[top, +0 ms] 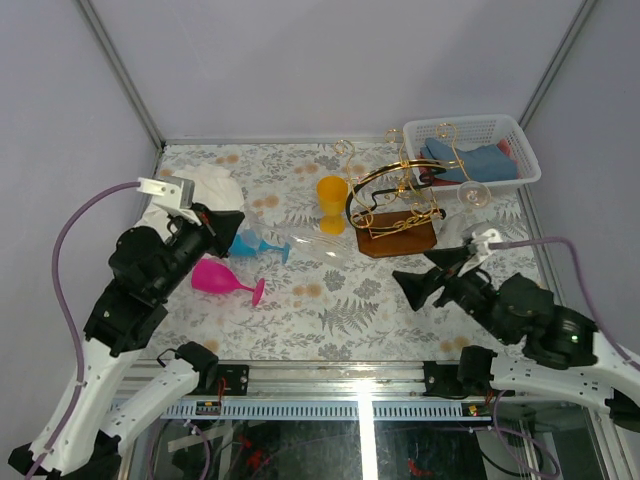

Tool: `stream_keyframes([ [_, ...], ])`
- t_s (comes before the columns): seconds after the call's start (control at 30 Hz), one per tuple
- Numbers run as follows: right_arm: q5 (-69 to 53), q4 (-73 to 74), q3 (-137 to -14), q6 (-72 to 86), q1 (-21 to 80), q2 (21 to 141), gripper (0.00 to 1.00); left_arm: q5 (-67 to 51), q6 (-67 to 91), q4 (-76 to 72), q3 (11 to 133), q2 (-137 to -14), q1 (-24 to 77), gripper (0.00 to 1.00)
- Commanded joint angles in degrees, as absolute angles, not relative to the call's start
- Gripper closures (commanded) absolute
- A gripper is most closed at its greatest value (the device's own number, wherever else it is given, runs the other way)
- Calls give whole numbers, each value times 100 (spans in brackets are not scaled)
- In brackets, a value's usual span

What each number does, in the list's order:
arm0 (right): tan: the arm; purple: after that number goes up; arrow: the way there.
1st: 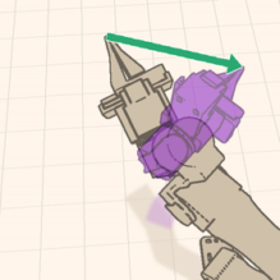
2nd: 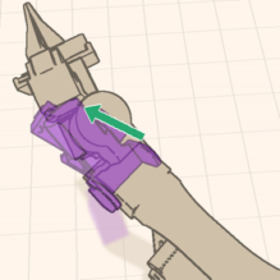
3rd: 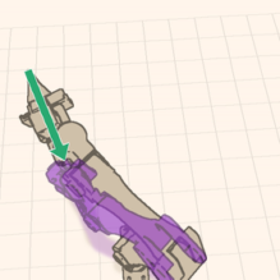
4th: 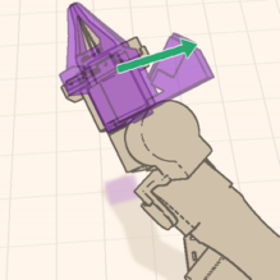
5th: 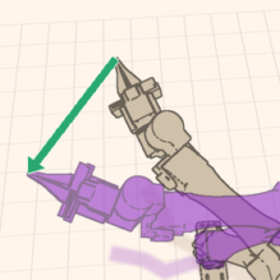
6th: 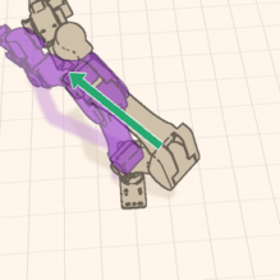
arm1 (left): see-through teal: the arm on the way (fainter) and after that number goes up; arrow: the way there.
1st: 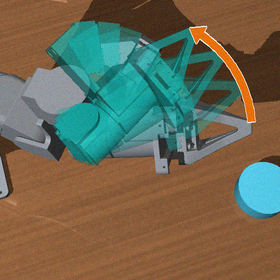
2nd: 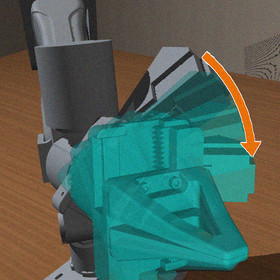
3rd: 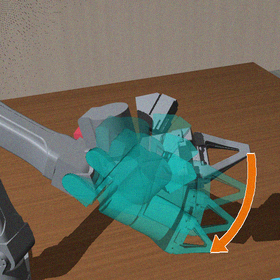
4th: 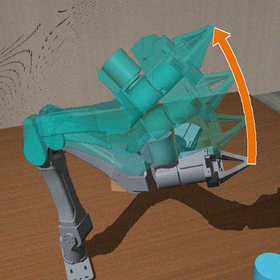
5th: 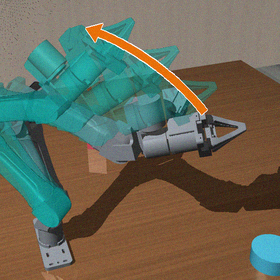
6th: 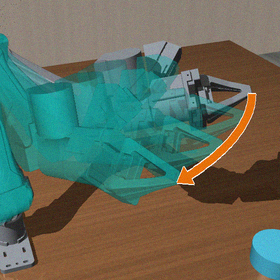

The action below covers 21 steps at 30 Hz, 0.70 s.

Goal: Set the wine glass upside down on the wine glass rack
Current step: Turn the wine glass upside down at the wine rack.

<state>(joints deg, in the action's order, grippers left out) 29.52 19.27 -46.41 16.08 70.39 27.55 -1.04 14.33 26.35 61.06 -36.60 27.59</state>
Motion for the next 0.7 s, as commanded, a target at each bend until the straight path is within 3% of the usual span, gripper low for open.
stream_keyframes([
  [0.0,3409,4150,-6160,2131,7058,3214,10,-251,941,2804,6186,-3923,2751,100],
  [0.13,3043,4723,-7151,2136,7062,4045,11,-358,738,2804,6222,-4078,2795,100],
  [0.37,2192,3863,-7847,1776,7058,5205,10,209,483,2731,6127,-4200,3331,100],
  [0.67,1579,3500,-7905,1617,6714,5776,7,1995,207,2540,6211,-4721,5434,100],
])
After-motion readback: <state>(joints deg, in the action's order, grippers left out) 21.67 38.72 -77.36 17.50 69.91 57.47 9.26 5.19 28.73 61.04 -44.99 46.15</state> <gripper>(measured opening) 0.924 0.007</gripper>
